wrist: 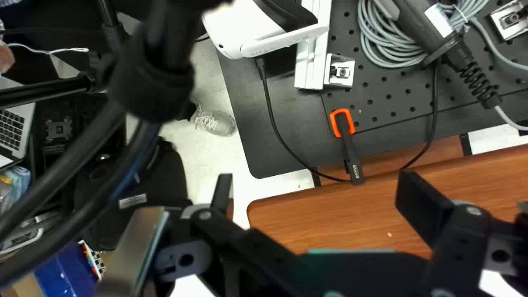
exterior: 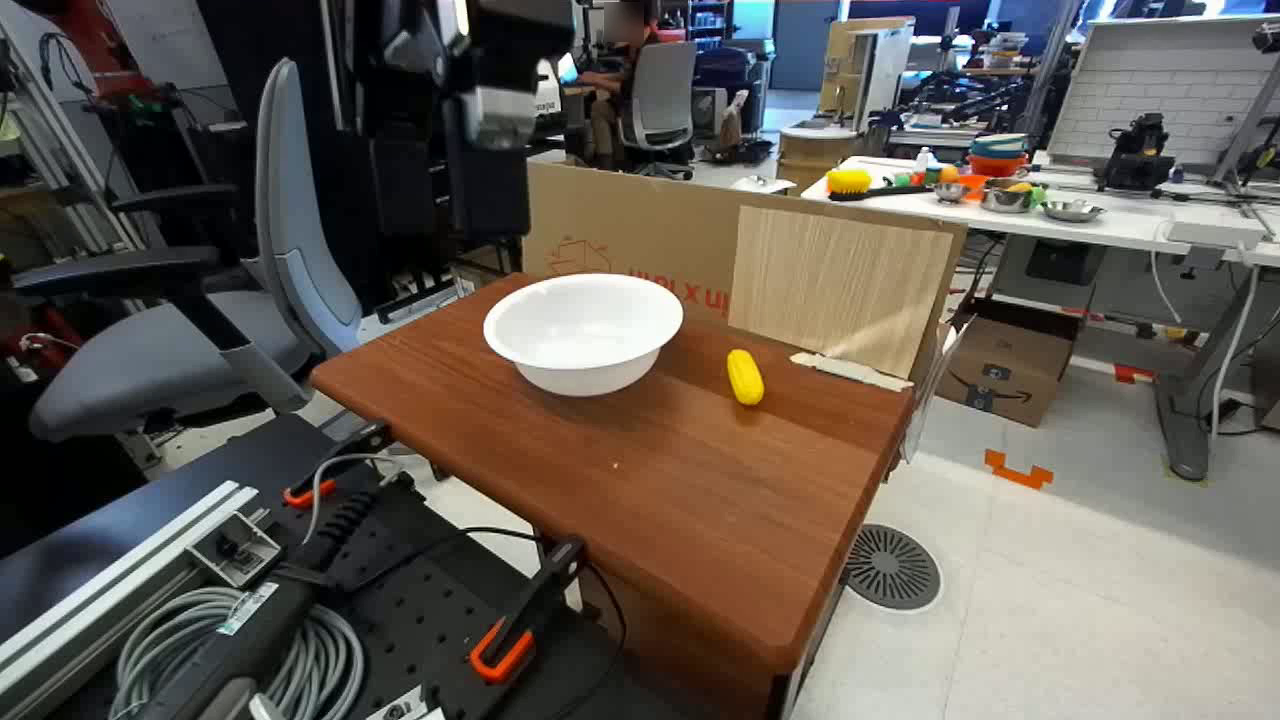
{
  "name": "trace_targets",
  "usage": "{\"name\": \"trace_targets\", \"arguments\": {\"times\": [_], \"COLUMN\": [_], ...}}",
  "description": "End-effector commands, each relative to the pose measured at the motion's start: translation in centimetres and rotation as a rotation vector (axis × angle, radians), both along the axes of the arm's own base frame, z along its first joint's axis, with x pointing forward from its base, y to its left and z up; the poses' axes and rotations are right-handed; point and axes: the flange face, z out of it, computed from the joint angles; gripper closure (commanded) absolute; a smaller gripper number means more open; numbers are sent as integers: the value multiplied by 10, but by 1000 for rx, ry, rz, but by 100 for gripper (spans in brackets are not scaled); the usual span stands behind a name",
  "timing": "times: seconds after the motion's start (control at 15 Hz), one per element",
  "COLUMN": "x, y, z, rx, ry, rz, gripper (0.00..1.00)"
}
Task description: Pick up the yellow object from the table and put it in the white bowl.
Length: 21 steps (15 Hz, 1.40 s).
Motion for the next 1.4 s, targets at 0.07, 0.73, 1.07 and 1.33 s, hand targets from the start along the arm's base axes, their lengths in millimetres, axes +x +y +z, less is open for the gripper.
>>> {"name": "trace_targets", "arguments": {"times": [0.07,0.73,1.07,1.33], "x": [0,40,115,169], "y": [0,1,-20,-33], "z": [1,-6,-29,-50], "rx": [0,-27,-4,79], "ry": [1,46,109,183], "rz": [0,172,432,621], "gripper": [0,0,0,0]}}
